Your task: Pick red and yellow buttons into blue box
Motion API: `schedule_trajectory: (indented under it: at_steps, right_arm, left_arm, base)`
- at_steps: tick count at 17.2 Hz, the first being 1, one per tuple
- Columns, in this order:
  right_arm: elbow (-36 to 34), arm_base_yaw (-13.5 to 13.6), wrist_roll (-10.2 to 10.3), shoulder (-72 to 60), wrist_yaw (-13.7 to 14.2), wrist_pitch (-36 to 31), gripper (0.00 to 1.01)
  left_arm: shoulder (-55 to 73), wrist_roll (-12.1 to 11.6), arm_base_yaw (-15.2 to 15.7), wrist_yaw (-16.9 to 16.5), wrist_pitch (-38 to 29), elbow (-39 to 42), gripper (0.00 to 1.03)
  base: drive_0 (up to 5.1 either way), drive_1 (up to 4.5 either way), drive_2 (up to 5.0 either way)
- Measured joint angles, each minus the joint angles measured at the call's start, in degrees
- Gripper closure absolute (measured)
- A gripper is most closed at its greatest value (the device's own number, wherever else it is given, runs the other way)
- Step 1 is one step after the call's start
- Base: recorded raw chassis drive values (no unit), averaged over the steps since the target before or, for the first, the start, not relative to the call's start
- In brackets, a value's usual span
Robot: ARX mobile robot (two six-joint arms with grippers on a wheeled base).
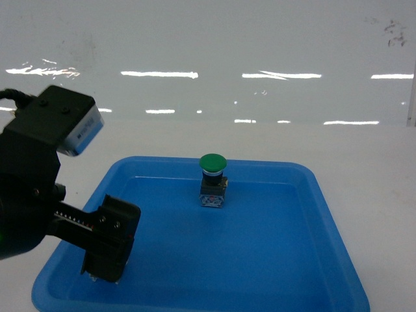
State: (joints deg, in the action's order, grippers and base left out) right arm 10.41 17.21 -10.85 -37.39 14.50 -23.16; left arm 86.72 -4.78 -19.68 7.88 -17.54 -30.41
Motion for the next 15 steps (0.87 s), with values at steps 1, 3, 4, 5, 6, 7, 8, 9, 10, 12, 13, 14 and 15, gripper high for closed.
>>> schedule_trajectory:
  at_steps: [1,3,4,5,6,7,8,9,10,12,13,14,15]
  right_arm:
    - [0.0,0.0,0.0,0.0,0.0,0.02,0.72]
    - [0.0,0.0,0.0,0.0,0.0,0.02,0.72]
    - [0.0,0.02,0.0,0.02,-0.04,0.0,0.72]
    - [0.0,0.0,0.0,0.0,-0.02,0.02,0.72]
    - [0.0,0.0,0.0,0.0,-0.02,0.0,0.72]
    - [0.0,0.02,0.0,0.0,-0.02,0.02,0.72]
    - [0.0,0.02,0.0,0.0,-0.02,0.0,0.72]
    - [0.0,0.02,0.0,0.0,-0.04,0.02,0.72]
    - [0.0,0.02,0.0,0.0,-0.04,0.02,0.72]
    - [0.0,0.02,0.0,0.0,-0.04,0.02,0.72]
    - [0.0,0.02,0.0,0.0,-0.04,0.0,0.72]
    - [0.0,0.02,0.0,0.0,-0.04,0.02,0.72]
    - [0.0,0.02,0.0,0.0,-0.07,0.0,0.72]
  left_arm:
    - [1.2,-0.09,-0.2,0.02,-0.09,0.0,0.05]
    - [2.95,0.07,-0.98,-1.07,1.81,-0.09,0.05]
    - [3.37,0.31,-1.29,-1.51,1.75,-0.07,0.05]
    - [3.98,0.59,-1.49,-1.9,0.15,0.28,0.05]
    - [4.5,0.72,-1.62,-1.99,-0.37,0.72,0.05]
    - [5.27,1.38,-1.66,-2.62,-0.02,1.16,0.05]
    - [6.05,1.55,-1.64,-2.6,-0.57,1.62,0.05]
    - [6.95,1.77,-1.46,-3.04,-1.03,1.92,0.05]
    - [7.54,1.75,-1.16,-3.06,-2.27,2.25,0.05]
    - [7.89,1.75,-0.31,-4.11,-3.82,2.29,0.05]
    - [8.04,1.73,0.31,-4.81,-4.04,2.27,0.05]
    - [8.57,1.7,0.85,-5.66,-4.83,2.14,0.05]
    - [8.92,1.73,1.22,-6.47,-4.92,1.9,0.05]
  base:
    - [0.0,0.0,0.0]
    - [0.0,0.0,0.0]
    - [0.0,0.0,0.0]
    - [0.0,0.0,0.0]
    - [0.0,0.0,0.0]
    - [0.0,0.0,0.0]
    - [0.0,0.0,0.0]
    - [0.0,0.0,0.0]
    - [0.0,0.0,0.0]
    - [0.0,0.0,0.0]
    - [0.0,0.0,0.0]
    - [0.0,0.0,0.0]
    - [0.0,0.0,0.0]
